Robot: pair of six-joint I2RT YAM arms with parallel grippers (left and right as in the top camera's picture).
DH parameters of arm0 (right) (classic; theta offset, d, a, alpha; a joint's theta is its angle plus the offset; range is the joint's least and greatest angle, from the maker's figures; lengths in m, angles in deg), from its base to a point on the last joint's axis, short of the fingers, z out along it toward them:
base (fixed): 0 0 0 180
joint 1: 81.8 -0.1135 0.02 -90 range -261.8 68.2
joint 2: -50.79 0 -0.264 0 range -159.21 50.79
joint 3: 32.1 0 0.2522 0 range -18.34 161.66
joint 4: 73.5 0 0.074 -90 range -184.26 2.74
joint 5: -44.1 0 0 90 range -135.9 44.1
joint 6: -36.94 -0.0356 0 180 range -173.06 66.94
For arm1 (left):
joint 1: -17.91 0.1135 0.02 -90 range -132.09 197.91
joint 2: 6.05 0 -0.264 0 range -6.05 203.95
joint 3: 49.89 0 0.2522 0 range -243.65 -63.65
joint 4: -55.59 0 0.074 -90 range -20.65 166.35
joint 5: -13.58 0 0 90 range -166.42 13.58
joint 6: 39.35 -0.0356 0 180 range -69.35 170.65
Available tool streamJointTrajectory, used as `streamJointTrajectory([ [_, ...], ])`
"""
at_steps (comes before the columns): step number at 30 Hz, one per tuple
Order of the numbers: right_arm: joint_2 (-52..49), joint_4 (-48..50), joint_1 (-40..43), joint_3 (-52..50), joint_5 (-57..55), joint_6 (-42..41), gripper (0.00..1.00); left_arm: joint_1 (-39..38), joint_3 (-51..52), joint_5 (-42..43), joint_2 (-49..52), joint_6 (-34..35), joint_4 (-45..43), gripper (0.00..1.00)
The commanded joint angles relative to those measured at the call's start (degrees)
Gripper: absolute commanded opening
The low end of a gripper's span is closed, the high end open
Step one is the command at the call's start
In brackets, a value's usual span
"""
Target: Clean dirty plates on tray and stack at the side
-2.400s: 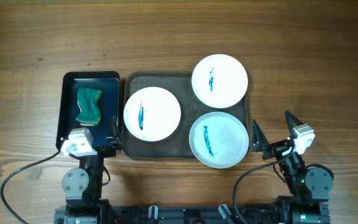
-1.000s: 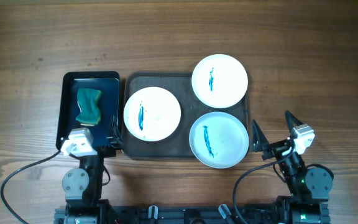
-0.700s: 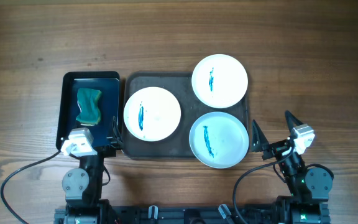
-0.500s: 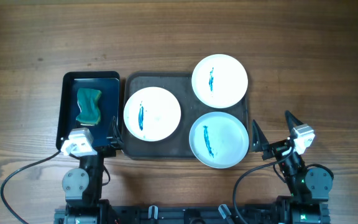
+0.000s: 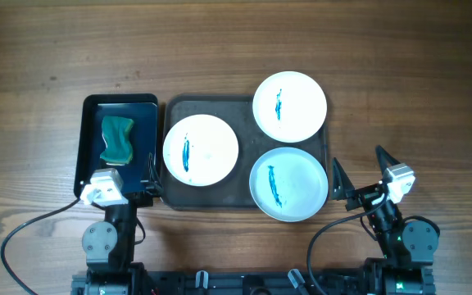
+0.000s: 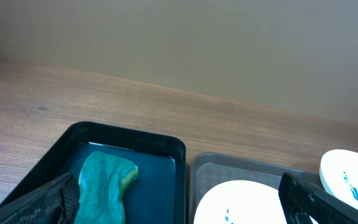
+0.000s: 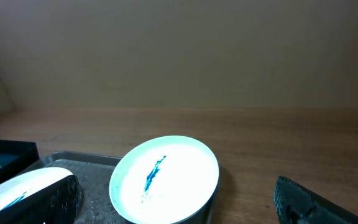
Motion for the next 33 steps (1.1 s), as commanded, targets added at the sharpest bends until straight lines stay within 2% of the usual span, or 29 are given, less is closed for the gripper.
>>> streamJointTrajectory([
  [1,0.2,0.3,-0.2,-0.1,0.3,-0.5,1.00,-0.2,0.3,-0.2,-0.5,-0.3,-0.3,1.00],
  [33,0.2,0.5,-0.2,-0.1,0.4,-0.6,1.00,-0.2,0.3,-0.2,-0.5,-0.3,-0.3,1.00],
])
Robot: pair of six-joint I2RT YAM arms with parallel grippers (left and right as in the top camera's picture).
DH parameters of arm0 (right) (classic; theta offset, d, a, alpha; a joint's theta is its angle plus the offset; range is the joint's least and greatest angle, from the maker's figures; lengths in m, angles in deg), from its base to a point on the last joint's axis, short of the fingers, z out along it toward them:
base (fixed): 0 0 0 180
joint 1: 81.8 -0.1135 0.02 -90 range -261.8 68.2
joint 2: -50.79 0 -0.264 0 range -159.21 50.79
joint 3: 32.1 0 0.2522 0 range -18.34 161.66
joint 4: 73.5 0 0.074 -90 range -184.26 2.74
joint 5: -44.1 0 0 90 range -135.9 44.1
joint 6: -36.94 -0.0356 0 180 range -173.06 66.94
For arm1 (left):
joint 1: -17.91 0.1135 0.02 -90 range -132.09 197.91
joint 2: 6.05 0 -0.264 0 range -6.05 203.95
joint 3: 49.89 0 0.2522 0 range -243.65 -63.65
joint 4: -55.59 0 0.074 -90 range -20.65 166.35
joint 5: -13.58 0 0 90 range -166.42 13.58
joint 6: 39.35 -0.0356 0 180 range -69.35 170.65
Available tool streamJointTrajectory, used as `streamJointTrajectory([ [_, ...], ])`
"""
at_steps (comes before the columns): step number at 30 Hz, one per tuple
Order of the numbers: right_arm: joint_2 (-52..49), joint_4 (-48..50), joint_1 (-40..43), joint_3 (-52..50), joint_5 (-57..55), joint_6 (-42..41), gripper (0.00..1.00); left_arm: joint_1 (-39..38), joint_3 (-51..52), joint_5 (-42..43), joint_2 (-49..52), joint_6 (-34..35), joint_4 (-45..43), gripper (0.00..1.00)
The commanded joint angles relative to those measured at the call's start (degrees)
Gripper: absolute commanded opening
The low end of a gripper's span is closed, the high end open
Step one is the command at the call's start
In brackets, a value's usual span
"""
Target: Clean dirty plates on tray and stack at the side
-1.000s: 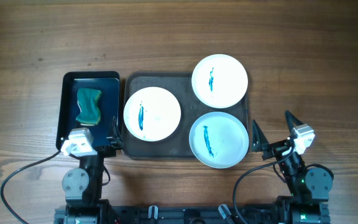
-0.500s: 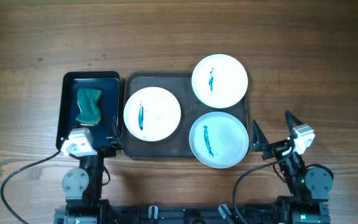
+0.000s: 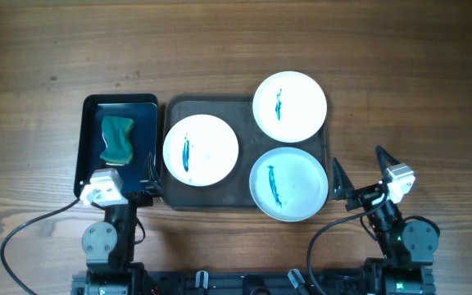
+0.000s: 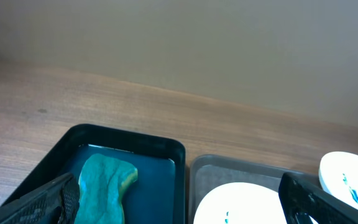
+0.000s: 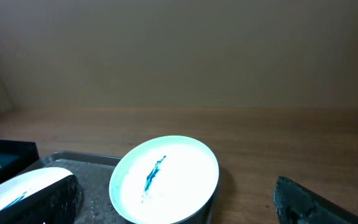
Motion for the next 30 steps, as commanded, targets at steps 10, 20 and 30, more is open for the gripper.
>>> streamJointTrajectory([
  [10,-1.4,0.3,-0.2,-0.1,-1.2,-1.8,1.00,-0.2,0.3,-0.8,-0.5,-0.2,0.1,1.00],
  [20,-9.4,1.1,-0.2,7.4,3.2,-7.1,1.00,-0.2,-6.2,0.4,2.3,0.4,3.6,1.00],
  [30,-33.1,-1.0,-0.2,27.3,24.2,-8.3,1.00,-0.2,-33.4,7.6,27.4,0.4,13.3,1.00],
])
